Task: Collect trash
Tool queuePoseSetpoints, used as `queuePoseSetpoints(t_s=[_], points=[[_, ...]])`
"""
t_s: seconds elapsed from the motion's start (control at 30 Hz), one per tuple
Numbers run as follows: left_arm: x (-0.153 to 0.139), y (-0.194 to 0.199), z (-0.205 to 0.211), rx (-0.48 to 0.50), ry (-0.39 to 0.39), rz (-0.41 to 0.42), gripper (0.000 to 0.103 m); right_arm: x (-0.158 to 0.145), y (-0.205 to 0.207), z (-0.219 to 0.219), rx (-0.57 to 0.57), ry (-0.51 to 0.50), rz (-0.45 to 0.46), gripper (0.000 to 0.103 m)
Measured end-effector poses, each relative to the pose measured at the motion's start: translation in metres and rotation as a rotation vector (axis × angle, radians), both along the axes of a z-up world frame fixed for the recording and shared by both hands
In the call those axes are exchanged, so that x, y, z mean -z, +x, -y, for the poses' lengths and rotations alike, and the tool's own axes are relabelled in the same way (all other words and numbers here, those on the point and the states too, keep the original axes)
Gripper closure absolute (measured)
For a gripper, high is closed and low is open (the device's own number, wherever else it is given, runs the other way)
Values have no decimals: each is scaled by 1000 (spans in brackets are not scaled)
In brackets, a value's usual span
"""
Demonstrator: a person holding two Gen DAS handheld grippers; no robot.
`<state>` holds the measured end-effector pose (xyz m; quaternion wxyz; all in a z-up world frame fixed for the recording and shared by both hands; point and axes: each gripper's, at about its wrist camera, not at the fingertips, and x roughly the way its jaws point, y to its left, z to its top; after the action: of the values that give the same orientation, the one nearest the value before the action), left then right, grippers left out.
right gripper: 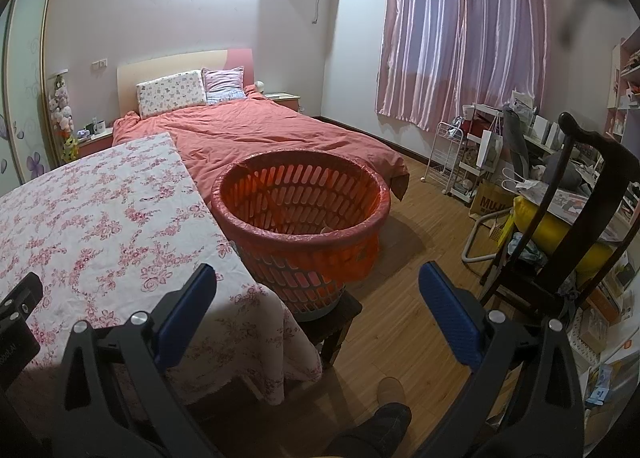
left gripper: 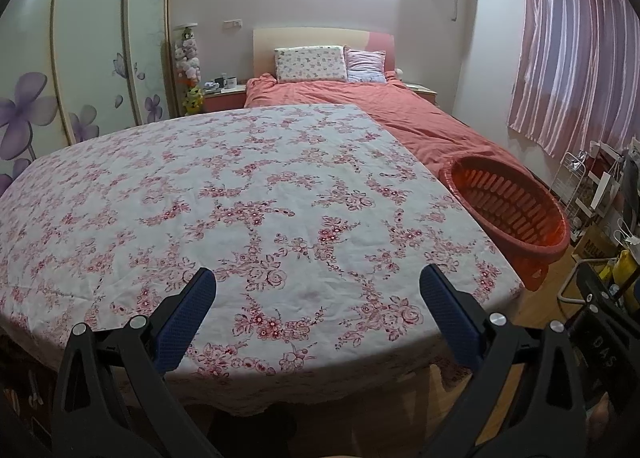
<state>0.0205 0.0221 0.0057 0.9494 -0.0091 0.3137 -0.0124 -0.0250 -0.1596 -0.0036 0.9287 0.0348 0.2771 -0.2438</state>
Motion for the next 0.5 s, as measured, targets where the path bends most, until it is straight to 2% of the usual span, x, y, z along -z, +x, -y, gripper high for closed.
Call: queuePoseSetpoints(t_s=[0.5], points=[[-1,0,-2,-1,0,2,2,-1,0,0,0,2,2,4]])
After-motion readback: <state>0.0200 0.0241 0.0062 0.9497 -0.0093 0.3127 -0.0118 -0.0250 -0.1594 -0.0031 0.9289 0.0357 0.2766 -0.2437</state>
